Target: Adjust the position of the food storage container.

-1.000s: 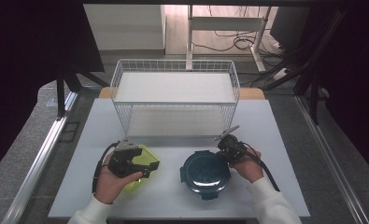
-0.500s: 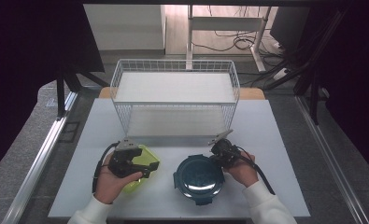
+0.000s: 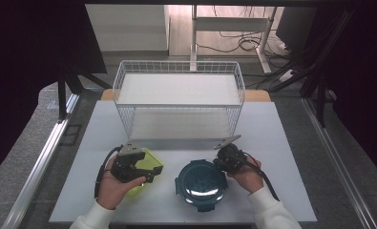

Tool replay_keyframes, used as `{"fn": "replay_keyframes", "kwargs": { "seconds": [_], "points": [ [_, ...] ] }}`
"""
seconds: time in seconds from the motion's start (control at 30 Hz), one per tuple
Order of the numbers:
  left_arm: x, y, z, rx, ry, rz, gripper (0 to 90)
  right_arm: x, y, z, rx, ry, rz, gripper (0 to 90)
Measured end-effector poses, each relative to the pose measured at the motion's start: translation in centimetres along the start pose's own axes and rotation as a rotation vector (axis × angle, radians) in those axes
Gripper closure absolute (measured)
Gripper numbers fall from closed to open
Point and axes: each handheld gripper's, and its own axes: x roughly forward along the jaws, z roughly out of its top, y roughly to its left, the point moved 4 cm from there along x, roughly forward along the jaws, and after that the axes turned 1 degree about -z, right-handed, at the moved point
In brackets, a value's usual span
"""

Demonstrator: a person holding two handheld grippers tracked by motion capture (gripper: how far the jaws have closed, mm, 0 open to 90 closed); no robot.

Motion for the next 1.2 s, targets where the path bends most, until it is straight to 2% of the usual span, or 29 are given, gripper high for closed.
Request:
{"fn": "replay_keyframes", "kwargs": {
  "seconds": [0.1, 0.17, 0.2, 0.23, 0.33, 0.4, 0.47, 0.5, 0.57, 0.73, 0.87, 1.2],
  "points": [
    [-0.2, -0.2, -0.1, -0.003, -0.006, 0.002, 17.2, -1.5, -0.9, -0.7, 0.056, -0.085, 0.001, 86.8],
    [-0.3, -0.3, 0.0, -0.003, -0.011, 0.002, 17.2, -2.5, -1.5, -1.4, 0.107, -0.146, 0.005, 82.8],
    [-0.4, -0.4, 0.0, -0.002, -0.011, 0.003, 17.2, -3.0, -1.8, -1.8, 0.127, -0.178, 0.010, 76.9],
    [-0.4, -0.5, 0.0, -0.001, -0.013, 0.002, 17.2, -3.4, -2.0, -2.2, 0.147, -0.211, 0.011, 67.5],
    [-0.4, -0.7, 0.1, -0.003, -0.018, 0.001, 17.2, -4.6, -2.4, -2.9, 0.193, -0.287, -0.017, 40.4],
    [-0.5, -0.9, 0.1, -0.006, -0.020, -0.005, 17.2, -5.1, -2.3, -3.3, 0.213, -0.316, 0.007, 29.6],
    [-0.4, -1.0, 0.1, -0.010, -0.021, -0.010, 17.0, -5.3, -2.1, -3.6, 0.216, -0.327, 0.006, 22.2],
    [-0.3, -1.0, 0.1, -0.015, -0.019, -0.011, 16.7, -5.4, -1.9, -3.8, 0.218, -0.326, 0.005, 20.4],
    [-0.2, -1.0, 0.0, -0.027, -0.016, -0.014, 15.8, -5.3, -1.7, -4.2, 0.236, -0.312, 0.039, 20.3],
    [-0.3, -0.6, 0.0, -0.061, -0.019, -0.030, 15.5, -5.1, -1.6, -4.8, 0.257, -0.302, 0.077, 20.0],
    [-0.3, -0.7, 0.0, -0.063, -0.021, -0.040, 15.5, -5.0, -1.8, -5.0, 0.324, -0.307, 0.119, 19.3],
    [0.5, -0.8, -0.3, -0.063, -0.003, -0.053, 15.4, -5.0, -1.4, -5.8, 0.311, -0.281, 0.130, 18.2]
  ]
}}
